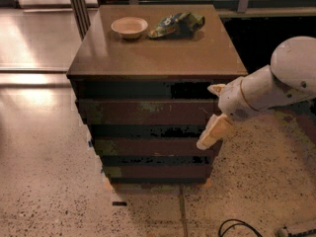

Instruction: Open top drawer

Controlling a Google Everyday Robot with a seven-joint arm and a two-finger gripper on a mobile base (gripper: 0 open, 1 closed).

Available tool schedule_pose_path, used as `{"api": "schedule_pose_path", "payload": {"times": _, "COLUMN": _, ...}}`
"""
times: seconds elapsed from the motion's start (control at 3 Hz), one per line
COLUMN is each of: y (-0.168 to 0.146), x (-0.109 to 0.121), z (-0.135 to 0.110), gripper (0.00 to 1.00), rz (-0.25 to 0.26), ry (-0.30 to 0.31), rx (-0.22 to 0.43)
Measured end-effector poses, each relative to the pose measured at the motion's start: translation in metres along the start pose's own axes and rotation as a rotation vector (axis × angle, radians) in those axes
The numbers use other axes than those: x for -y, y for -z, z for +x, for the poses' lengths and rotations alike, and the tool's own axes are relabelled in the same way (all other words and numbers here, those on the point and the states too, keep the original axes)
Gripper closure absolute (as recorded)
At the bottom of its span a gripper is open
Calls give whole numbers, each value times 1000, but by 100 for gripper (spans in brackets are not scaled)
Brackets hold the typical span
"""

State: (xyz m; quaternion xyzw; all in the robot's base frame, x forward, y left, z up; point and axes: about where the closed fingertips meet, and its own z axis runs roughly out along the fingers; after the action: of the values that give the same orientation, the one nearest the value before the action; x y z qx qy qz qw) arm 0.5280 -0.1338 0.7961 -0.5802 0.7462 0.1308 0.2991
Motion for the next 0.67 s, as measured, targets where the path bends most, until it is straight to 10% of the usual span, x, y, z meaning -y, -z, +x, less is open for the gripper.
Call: {"api": "schedule_pose_path", "payload": {"times": 0.67, "y": -53, "x": -8, "z": 3, "gripper": 0, "rz": -38, "ry": 38, "rx": 11}}
